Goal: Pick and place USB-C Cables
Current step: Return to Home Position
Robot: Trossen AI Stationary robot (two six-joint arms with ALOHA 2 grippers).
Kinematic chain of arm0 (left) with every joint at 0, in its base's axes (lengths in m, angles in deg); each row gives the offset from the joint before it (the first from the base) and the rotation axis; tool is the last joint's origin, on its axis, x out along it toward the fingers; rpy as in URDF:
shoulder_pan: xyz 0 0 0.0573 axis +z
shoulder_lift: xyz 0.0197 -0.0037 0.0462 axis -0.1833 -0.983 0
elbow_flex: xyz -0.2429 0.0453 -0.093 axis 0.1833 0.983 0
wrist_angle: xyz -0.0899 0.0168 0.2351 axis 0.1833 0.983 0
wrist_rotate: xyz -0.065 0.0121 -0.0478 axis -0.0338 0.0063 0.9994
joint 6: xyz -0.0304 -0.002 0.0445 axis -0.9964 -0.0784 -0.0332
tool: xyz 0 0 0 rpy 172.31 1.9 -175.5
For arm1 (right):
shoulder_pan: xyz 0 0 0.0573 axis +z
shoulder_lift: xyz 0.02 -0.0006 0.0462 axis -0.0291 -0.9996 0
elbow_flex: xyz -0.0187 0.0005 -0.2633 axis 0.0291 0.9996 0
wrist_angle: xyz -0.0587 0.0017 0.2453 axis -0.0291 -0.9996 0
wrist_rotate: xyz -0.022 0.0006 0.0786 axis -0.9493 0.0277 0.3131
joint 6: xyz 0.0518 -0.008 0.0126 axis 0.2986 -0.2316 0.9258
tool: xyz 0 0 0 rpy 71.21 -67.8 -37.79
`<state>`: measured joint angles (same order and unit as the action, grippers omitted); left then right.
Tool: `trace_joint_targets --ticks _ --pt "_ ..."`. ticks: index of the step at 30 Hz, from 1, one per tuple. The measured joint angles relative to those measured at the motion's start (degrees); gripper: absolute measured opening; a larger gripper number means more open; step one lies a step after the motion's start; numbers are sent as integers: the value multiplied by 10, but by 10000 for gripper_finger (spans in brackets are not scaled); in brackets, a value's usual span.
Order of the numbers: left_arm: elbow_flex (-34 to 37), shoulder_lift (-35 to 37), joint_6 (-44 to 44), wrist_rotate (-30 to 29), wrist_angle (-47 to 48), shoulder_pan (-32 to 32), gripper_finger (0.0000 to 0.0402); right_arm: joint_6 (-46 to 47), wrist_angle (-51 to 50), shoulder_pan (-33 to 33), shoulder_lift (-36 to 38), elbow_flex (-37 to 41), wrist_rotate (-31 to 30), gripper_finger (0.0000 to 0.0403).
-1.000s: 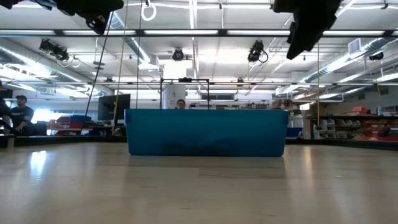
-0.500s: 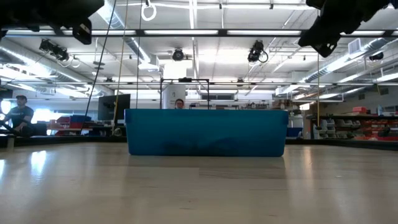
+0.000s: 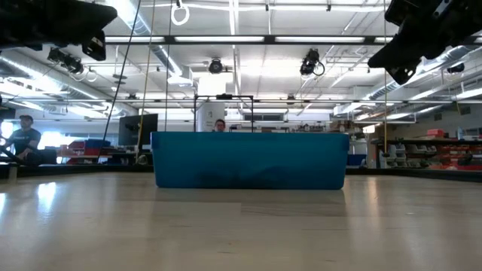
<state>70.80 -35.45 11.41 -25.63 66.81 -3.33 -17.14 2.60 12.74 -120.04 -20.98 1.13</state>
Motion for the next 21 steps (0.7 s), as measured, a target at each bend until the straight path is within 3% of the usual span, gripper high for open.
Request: trace_joint_targets --ticks 11,16,21 --pt "0 0 -35 146 9 114 2 -18 67 0 53 52 12 2" --pt "0 0 -49 176 14 154 2 -19 72 0 71 75 13 2" --pt "0 0 -56 200 16 184 2 -50 157 0 100 114 28 2"
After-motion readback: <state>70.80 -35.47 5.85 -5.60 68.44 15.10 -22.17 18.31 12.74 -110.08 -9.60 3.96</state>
